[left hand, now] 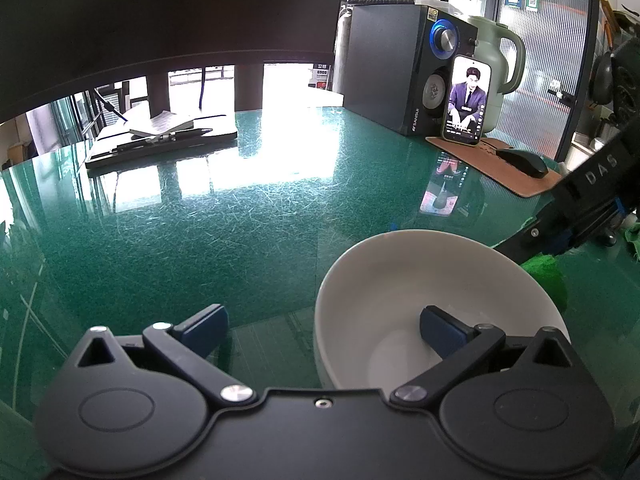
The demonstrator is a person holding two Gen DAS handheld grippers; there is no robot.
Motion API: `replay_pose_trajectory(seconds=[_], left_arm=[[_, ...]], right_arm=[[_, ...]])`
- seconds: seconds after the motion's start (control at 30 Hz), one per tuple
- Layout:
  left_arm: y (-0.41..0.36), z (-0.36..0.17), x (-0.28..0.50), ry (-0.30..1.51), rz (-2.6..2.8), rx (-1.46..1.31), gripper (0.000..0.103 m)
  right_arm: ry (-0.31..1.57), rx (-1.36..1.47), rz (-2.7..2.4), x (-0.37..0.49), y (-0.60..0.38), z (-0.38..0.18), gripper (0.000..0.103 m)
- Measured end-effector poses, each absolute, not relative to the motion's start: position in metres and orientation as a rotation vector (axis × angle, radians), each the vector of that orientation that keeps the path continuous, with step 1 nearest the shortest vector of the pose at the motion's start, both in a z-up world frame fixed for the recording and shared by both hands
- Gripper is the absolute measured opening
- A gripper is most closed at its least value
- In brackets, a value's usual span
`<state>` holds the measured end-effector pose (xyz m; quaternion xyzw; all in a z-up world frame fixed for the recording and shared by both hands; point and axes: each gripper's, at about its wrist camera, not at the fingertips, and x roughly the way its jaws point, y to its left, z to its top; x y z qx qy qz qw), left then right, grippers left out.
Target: Clean bowl
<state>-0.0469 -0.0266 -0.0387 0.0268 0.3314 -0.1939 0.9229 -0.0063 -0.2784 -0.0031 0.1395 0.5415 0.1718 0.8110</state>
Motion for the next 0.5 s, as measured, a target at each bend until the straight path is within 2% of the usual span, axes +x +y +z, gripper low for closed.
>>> replay_pose_trajectory(seconds=[0.03,0.1,0.27,0.33,0.5], left_arm=[[-0.027,-0.039,-0.047,0.68,-0.398,0.055,0.103],[-0.027,-0.039,-0.046,0.68,-0.398,0.055,0.103],[-0.027,-0.038,-0.047,0.68,-0.398,0.055,0.103],[-0.027,-0.038,-0.047,0.68,-0.398,0.055,0.103],[-0.027,-0.038,-0.047,0.68,-0.398,0.055,0.103]], right_arm=[[1.153,0.258,0.391,-0.006,-0.276,-0.002,0.041],[1.152,0.16,0.429,-0.003,-0.27,0.0,0.054],[1.114,-0.005,0.514,-0.001,-0.279,0.017,0.076],[1.056,-0.151,0.544,-0.003,-0.283,0.026,0.076],[0.936,-0.301,0.765,-0.02,-0.272,0.046,0.074]])
